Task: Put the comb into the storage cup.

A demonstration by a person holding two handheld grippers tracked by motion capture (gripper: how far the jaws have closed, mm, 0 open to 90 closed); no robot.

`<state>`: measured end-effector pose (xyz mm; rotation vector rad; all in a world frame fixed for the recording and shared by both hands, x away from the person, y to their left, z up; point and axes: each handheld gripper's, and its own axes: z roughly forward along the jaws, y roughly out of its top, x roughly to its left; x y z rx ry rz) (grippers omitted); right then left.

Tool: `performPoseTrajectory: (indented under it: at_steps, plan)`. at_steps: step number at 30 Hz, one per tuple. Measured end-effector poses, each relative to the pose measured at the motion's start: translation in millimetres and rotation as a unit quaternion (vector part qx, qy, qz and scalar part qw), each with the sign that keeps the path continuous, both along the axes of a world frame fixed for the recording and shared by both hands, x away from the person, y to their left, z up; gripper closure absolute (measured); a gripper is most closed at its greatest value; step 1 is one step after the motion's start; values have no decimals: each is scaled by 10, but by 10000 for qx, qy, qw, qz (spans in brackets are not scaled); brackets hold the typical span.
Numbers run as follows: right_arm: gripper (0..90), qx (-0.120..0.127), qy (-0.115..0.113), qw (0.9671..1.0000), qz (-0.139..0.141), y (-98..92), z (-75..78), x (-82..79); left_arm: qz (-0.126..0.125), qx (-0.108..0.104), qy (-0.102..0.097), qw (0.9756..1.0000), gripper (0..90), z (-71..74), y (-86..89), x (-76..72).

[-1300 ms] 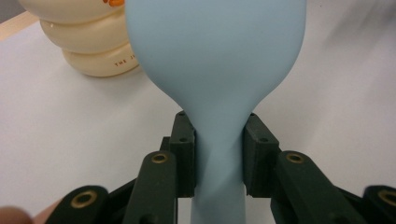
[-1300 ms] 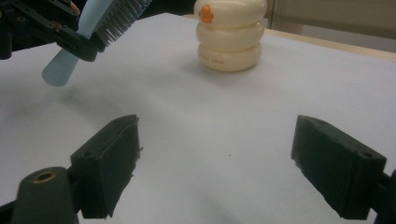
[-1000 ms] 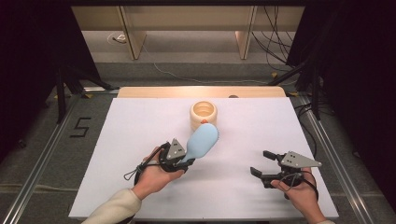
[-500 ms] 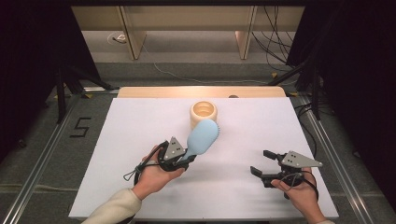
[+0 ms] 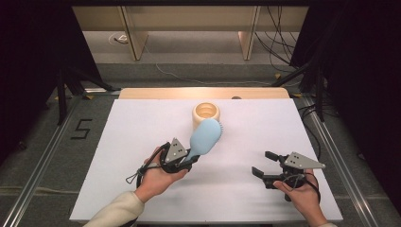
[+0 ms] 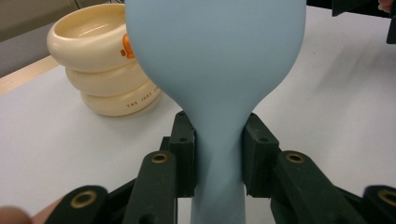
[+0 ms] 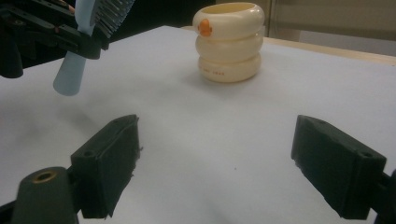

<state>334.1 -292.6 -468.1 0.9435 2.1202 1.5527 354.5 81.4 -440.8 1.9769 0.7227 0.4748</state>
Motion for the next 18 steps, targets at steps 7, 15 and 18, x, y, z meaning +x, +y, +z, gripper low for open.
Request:
performPoseTrajectory:
  at_steps: [7, 15, 18]
  plan:
    - [161, 117, 12, 9999, -45, 40, 16, -4, -28, -26, -60, 10000, 693, 1, -20, -8]
    - [156, 276, 43, 9995, -112, 122, 36, -2, -113, -75, -145, 9998, 693, 21, -45, -29]
    - [149, 294, 38, 9995, -147, 154, 54, -9, -129, -89, -172, 9997, 693, 26, -57, -38]
